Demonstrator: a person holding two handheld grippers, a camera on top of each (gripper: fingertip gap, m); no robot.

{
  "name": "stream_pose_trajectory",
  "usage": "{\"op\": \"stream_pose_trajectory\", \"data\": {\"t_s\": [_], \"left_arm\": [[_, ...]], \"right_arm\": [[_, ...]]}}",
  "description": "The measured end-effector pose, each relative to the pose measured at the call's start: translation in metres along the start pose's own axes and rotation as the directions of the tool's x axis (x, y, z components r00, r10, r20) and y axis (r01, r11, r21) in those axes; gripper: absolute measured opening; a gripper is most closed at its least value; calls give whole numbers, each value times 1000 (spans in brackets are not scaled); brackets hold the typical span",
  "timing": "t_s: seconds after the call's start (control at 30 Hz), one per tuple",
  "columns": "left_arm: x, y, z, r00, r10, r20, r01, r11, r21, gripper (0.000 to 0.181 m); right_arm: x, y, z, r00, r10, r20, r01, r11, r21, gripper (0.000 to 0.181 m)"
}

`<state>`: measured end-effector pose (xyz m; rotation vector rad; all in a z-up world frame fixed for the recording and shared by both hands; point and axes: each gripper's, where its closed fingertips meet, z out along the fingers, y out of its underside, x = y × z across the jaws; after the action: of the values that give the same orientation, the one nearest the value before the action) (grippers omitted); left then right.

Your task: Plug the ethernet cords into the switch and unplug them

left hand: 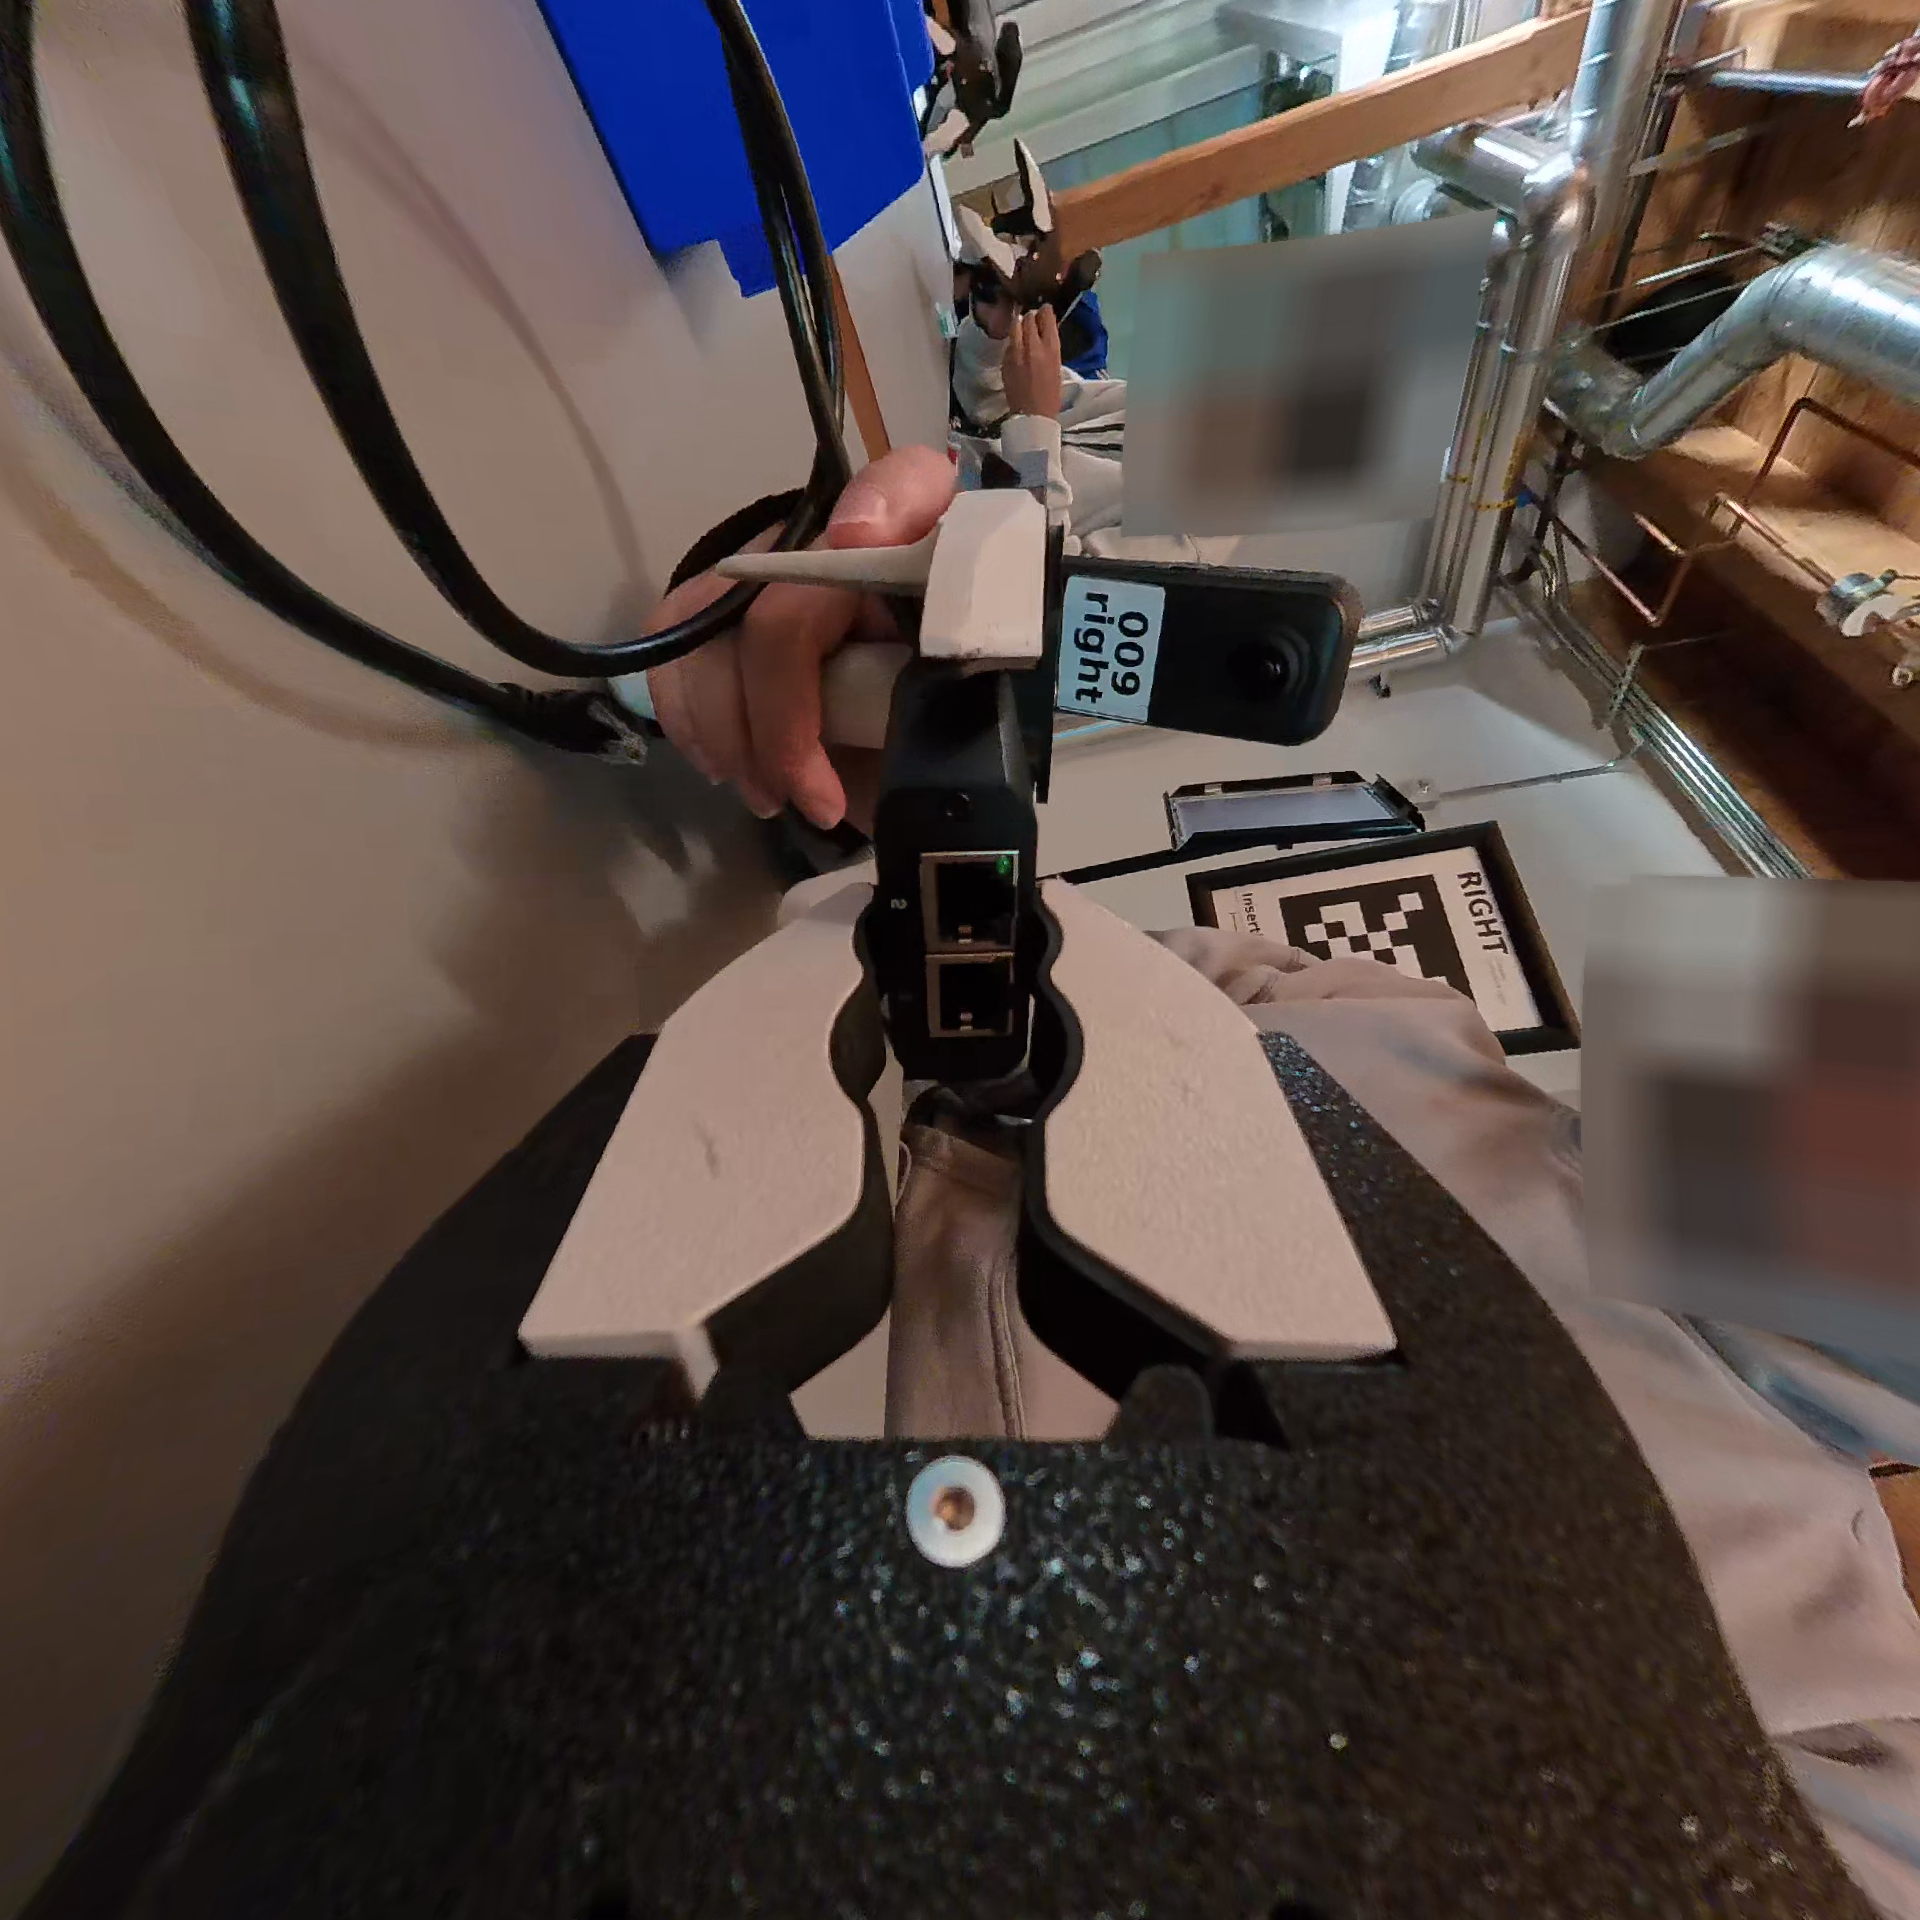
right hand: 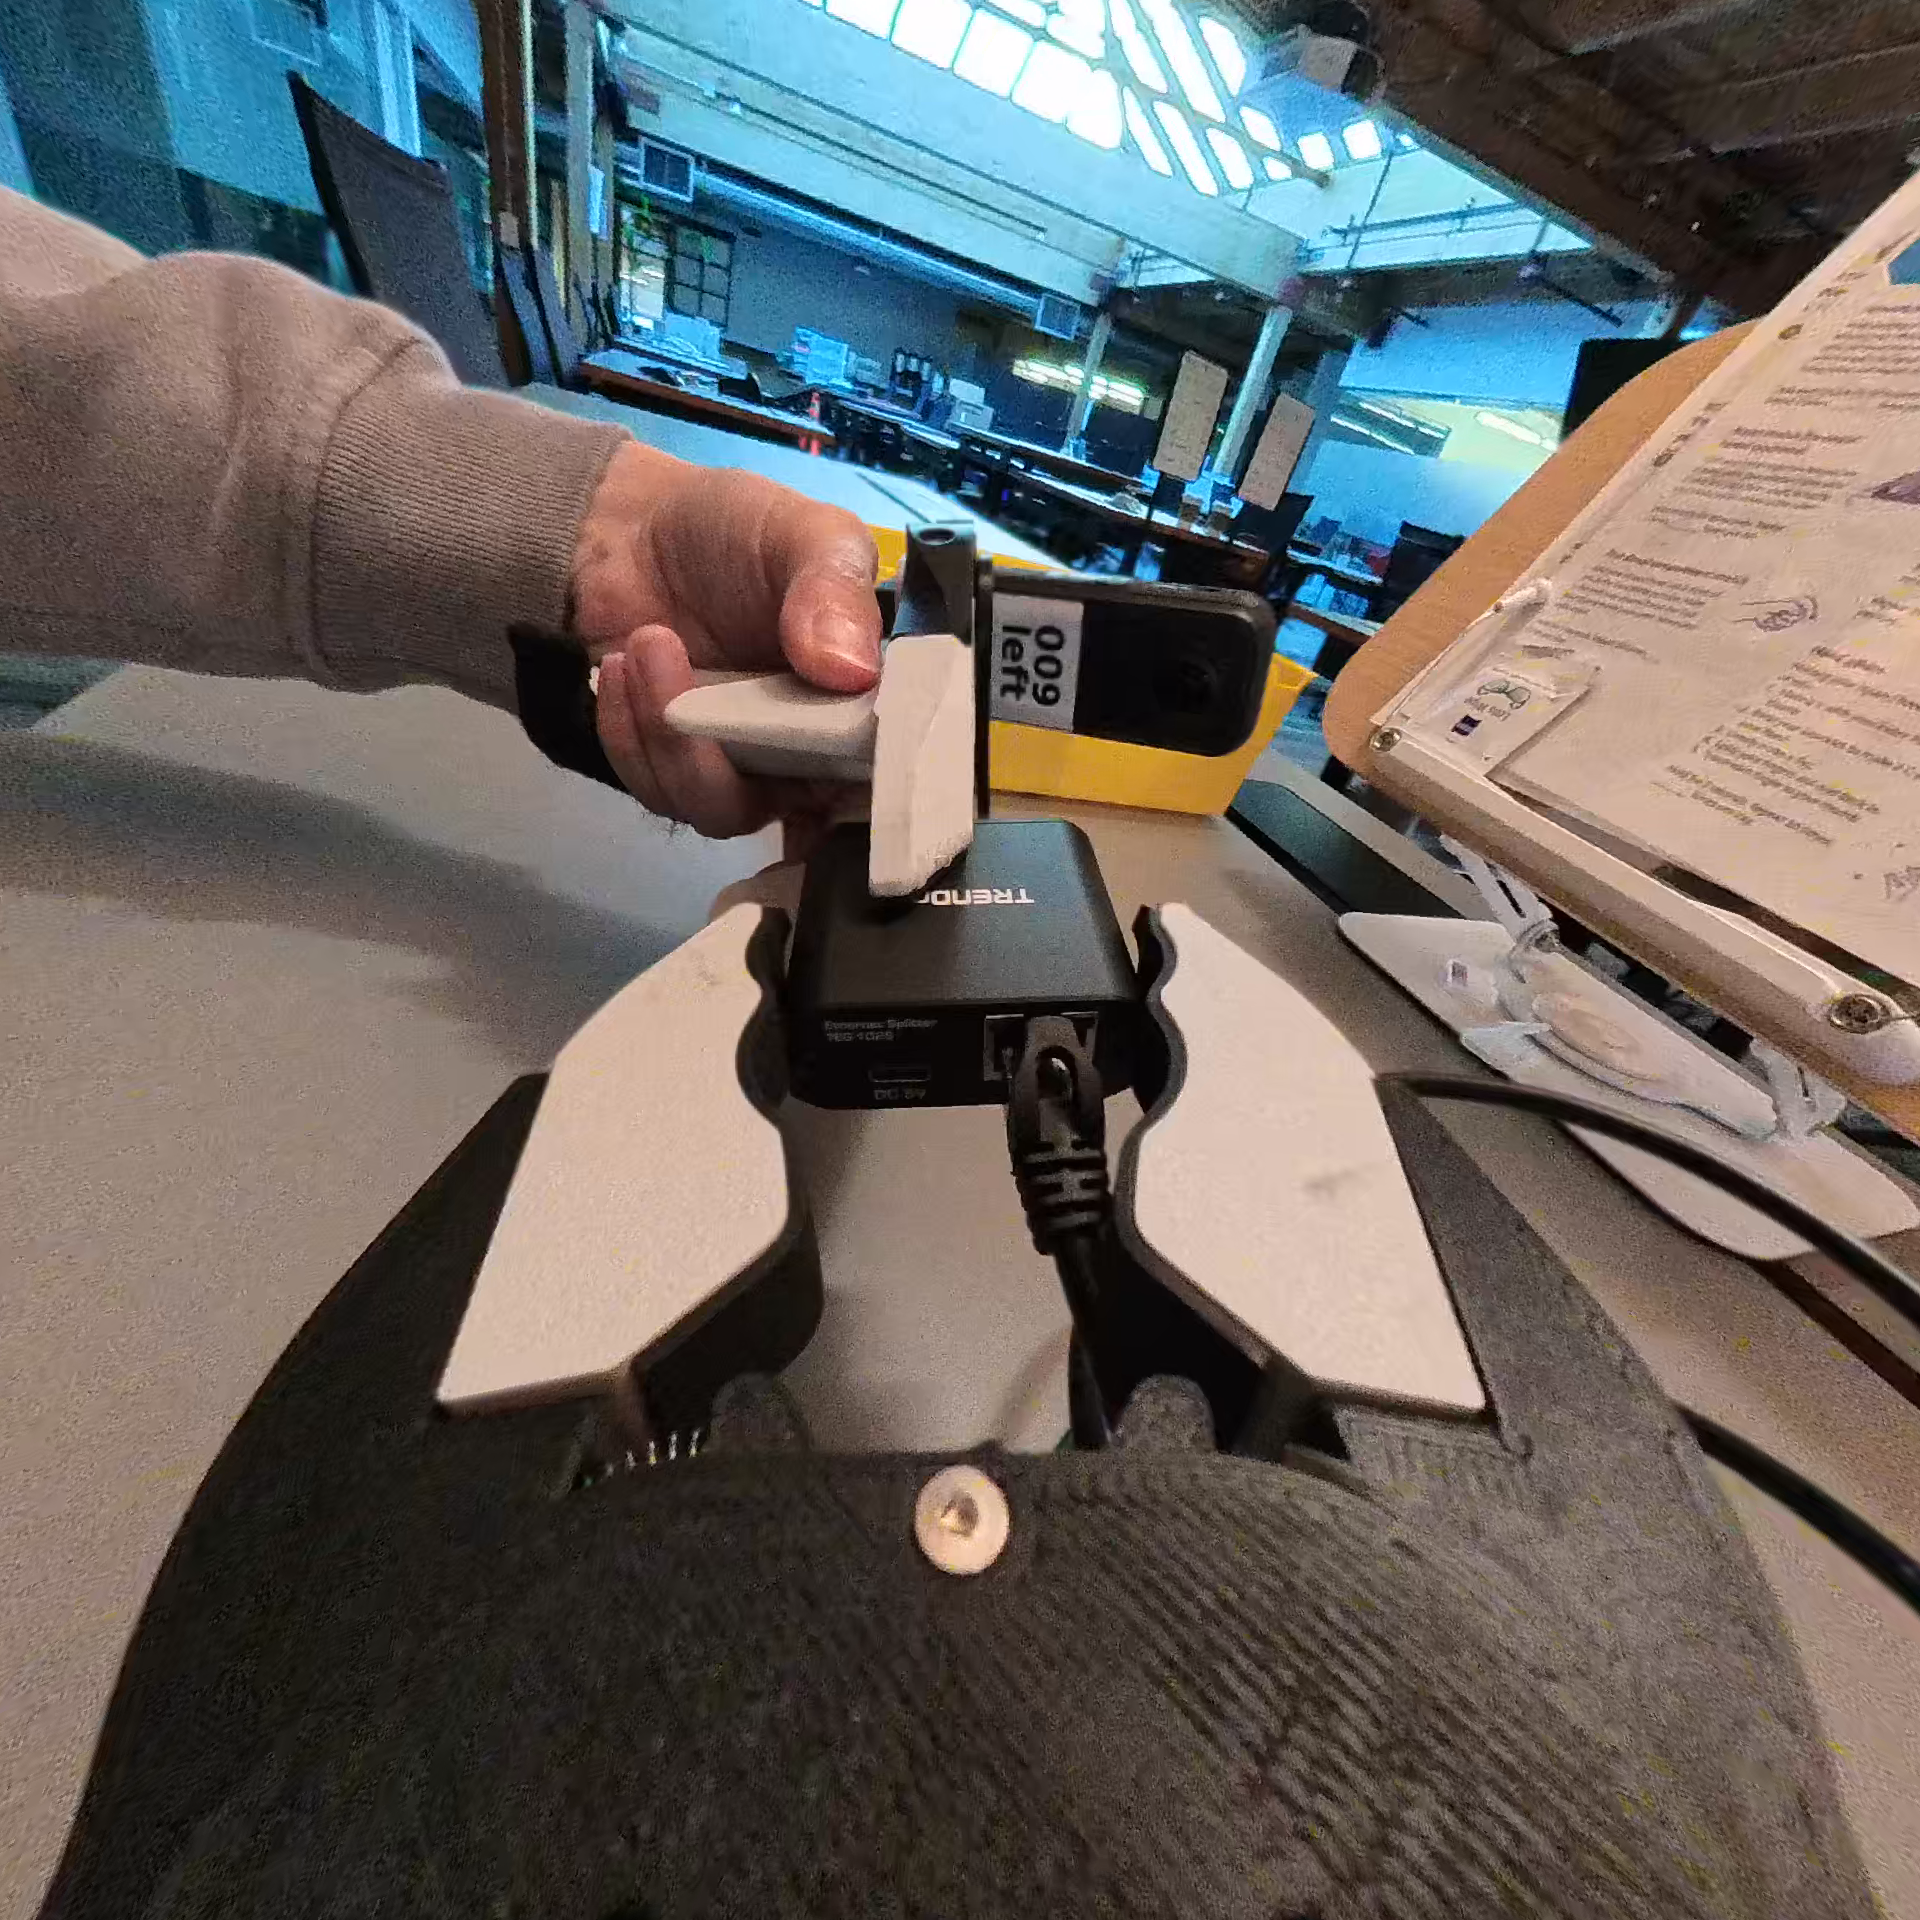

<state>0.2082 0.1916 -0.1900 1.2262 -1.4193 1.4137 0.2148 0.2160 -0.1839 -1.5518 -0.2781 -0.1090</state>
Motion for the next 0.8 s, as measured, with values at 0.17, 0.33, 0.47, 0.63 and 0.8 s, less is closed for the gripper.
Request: {"op": "stream_pose_trajectory", "data": {"t_s": [0.17,0.33,0.47,0.63,0.8], "left_arm": [[3,-11,-6,999,-10,-33,13,996,92,23],[8,-11,-5,1000,11,2,-11,995,99,23],[8,-10,-6,999,14,36,-18,994,104,23],[9,-10,-8,1000,12,-2,-12,988,153,26],[8,-19,-12,998,53,21,-56,972,230,28]], "right_arm": [[8,-6,-5,998,57,3,-57,996,63,61],[8,-6,-5,998,61,3,-61,996,63,62],[7,-3,-3,995,97,26,-97,995,28,61],[6,0,-2,987,161,28,-161,987,1,61],[6,-1,-4,974,223,41,-224,975,2,61]]}}
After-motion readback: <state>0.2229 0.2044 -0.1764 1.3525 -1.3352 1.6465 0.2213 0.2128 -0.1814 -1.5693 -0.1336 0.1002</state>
